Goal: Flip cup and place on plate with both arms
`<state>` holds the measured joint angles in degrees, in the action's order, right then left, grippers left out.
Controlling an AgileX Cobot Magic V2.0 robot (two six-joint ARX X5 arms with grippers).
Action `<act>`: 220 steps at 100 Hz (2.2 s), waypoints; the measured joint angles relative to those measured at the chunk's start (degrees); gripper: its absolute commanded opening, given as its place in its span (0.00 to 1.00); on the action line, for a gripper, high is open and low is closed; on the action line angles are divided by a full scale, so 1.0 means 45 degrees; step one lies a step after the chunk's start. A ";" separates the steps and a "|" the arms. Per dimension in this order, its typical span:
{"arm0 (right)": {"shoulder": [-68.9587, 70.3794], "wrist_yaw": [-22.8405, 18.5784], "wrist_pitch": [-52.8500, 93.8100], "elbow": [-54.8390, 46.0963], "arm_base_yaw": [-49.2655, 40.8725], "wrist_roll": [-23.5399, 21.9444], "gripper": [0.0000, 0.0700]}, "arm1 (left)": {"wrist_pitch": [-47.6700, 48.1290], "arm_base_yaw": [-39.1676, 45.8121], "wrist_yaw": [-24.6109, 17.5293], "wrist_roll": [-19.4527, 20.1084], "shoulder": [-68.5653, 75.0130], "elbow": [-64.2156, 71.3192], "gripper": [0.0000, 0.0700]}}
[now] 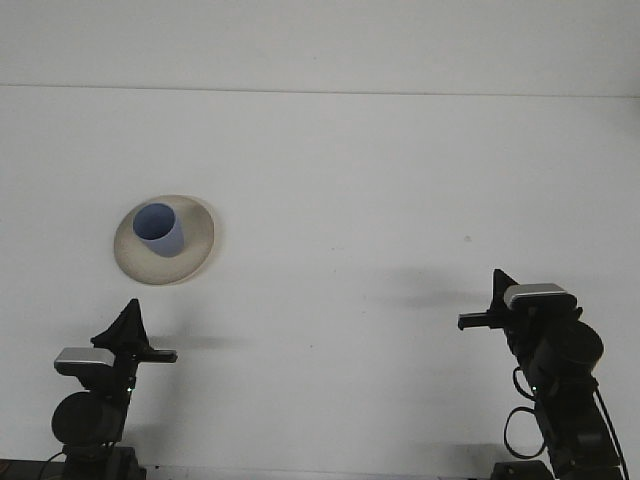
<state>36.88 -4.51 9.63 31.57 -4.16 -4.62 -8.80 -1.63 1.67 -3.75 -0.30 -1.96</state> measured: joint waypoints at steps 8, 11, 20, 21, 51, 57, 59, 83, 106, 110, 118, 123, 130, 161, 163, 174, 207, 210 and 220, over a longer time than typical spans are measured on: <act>0.0000 0.0005 -0.0034 0.0000 0.0000 0.0000 0.00 | 0.0005 0.0000 0.0000 0.0000 0.0000 0.0000 0.02; 0.0000 0.0005 -0.0034 -0.0005 0.0010 0.0000 0.00 | 0.0000 0.0000 0.0000 0.0000 0.0000 0.0000 0.02; -0.0005 0.0005 -0.0039 -0.0015 0.0010 0.0000 0.00 | 0.0005 0.0000 0.0000 0.0000 0.0000 0.0000 0.02; -0.0010 0.0005 -0.0053 -0.0024 0.0010 0.0000 0.00 | 0.0000 0.0000 0.0000 0.0000 0.0000 0.0000 0.02; -0.1753 0.0005 -0.0763 -0.1462 0.0010 0.0000 0.00 | 0.0000 0.0000 0.0000 0.0000 0.0000 0.0000 0.02; -0.2346 0.0005 -0.1282 -0.2045 0.0010 0.0000 0.00 | 0.0000 0.0000 0.0000 0.0000 0.0000 0.0000 0.02; -0.2555 0.0005 -0.1462 -0.2249 0.0010 0.0000 0.00 | 0.0000 0.0000 0.0000 0.0000 0.0000 0.0000 0.02; -0.5192 0.0039 -0.1821 -0.3993 0.0019 0.0000 0.00 | 0.0000 0.0000 0.0000 0.0000 0.0000 0.0000 0.02; -0.7533 0.0039 -0.1681 -0.5047 0.0019 0.0000 0.00 | 0.0005 0.0000 0.0000 0.0000 0.0000 0.0000 0.02; -0.7893 0.0039 -0.1666 -0.5255 0.0039 0.0000 0.00 | 0.0005 -0.0005 0.0000 0.0000 0.0000 0.0000 0.02; -0.8204 0.0039 -0.1734 -0.5571 0.0199 0.0000 0.00 | 0.0000 0.0000 0.0000 0.0000 0.0000 0.0000 0.02; -0.8165 0.0044 -0.1729 -0.5678 0.0311 0.0000 0.00 | 0.0005 -0.0005 0.0000 0.0000 0.0000 0.0000 0.02; -0.8165 0.0039 -0.1710 -0.5853 0.0393 0.0000 0.00 | 0.0034 0.0000 0.0000 0.0000 0.0000 0.0000 0.02; -0.8165 0.0053 -0.1972 -0.6071 0.0442 0.0000 0.00 | 0.0063 0.0000 0.0000 0.0000 -0.0005 0.0000 0.02; -0.8165 0.0053 -0.2059 -0.6125 0.0442 0.0000 0.00 | 0.0063 0.0000 0.0000 0.0000 0.0000 0.0000 0.02; -0.8165 0.0053 -0.2637 -0.6625 0.0437 0.0000 0.00 | 0.0063 0.0000 0.0000 0.0000 0.0000 0.0000 0.02; -0.8170 0.0058 -0.2822 -0.6834 0.0442 0.0000 0.00 | 0.0063 0.0000 0.0000 0.0000 0.0000 0.0000 0.02; -0.8170 0.0053 -0.2827 -0.6834 0.0442 0.0000 0.00 | 0.0063 0.0000 0.0000 0.0000 0.0000 0.0000 0.02; -0.8170 0.0053 -0.2827 -0.6834 0.0442 0.0000 0.00 | 0.0063 0.0000 0.0000 0.0000 -0.0005 0.0000 0.02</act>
<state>0.12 -4.27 -3.09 0.82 -2.17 -4.62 -8.51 -1.63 1.67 -3.75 -0.32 -1.96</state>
